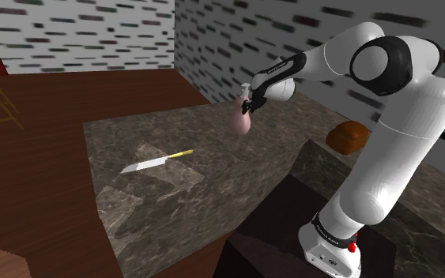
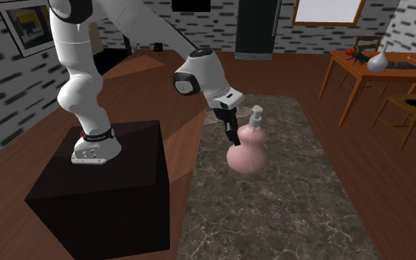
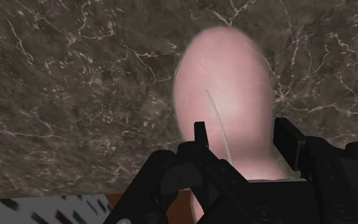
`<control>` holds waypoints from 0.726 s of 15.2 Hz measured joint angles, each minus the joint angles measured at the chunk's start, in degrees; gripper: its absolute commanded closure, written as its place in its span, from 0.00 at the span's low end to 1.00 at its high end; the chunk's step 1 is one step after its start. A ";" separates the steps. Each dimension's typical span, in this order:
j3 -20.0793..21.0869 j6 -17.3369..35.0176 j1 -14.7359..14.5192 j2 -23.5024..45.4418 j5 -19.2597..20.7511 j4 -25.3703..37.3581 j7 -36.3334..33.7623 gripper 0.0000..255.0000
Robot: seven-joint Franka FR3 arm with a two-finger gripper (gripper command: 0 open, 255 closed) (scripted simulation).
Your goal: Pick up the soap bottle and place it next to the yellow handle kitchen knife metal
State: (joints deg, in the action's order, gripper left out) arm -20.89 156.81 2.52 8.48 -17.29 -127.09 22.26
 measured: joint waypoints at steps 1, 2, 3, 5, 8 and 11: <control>-0.23 -0.61 -0.18 -0.55 0.74 0.13 -0.63 1.00; -0.49 -1.39 -0.30 -1.14 1.52 0.39 -1.22 1.00; -0.73 -2.14 -0.44 -1.80 2.33 0.58 -1.86 1.00; -1.01 -3.38 -0.55 -2.57 3.35 1.13 -2.63 1.00; -1.36 -5.50 -0.78 -3.94 5.14 2.07 -4.11 1.00; -1.59 -7.32 -0.94 -5.42 6.73 2.61 -5.37 1.00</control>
State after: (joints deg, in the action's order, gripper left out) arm -22.48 149.49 1.58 3.06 -10.56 -124.49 16.89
